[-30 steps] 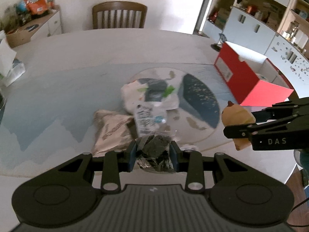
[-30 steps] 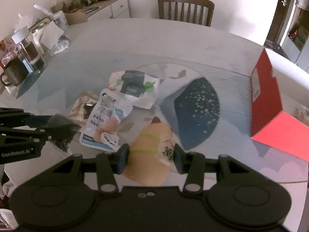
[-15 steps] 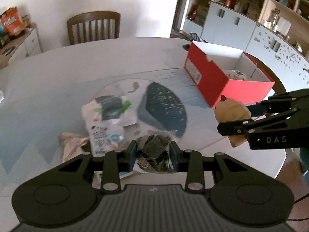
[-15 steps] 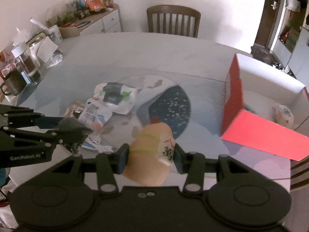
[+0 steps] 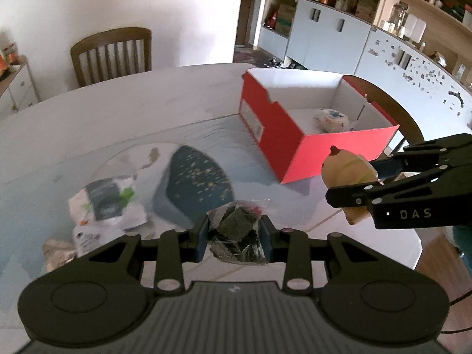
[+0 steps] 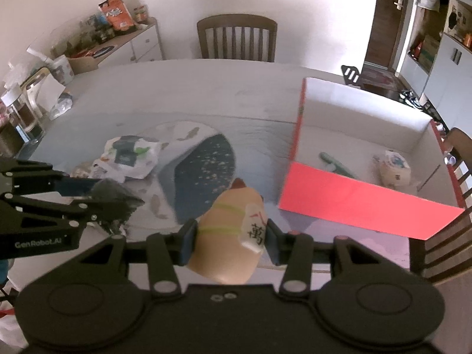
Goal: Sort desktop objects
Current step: 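Lift the dark packet and yellow bun and carry both toward the red shoebox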
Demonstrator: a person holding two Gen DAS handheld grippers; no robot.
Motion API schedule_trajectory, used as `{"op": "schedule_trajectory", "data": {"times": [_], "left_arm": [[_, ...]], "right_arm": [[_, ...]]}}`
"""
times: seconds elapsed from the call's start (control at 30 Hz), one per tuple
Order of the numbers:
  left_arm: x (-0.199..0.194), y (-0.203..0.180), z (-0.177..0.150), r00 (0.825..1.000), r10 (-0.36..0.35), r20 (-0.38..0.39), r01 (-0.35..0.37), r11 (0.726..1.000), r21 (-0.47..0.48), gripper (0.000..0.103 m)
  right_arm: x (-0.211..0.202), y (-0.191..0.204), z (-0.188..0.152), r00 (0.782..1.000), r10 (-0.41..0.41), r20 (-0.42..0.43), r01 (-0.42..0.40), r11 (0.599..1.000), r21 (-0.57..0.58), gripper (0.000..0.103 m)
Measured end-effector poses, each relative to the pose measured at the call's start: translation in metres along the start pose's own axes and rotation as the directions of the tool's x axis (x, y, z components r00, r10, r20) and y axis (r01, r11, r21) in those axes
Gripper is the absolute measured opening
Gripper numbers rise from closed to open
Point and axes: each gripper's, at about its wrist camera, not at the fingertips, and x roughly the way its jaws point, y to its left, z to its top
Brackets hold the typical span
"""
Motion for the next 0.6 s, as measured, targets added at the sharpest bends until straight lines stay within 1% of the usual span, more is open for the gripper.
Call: {"op": "schedule_trajectory", "data": {"times": [0.4,0.6], "left_arm": [[0.031,-0.048,0.040,0.999,-0.030,0.015,0.029,0.998,0.047,0.034],[0.041,-0.066,0.061,0.999,-0.038,0.033,0.036,0.998,0.060,0.034]], "right_arm": [[0.000,-0.059,0.004,1.000,-0.012,0.005,0.012,0.999,0.031,0.047],[-0.005,-0.088,0.012,0.999,-0.026,0.025,0.025,0.999,0.046,0.047]]}}
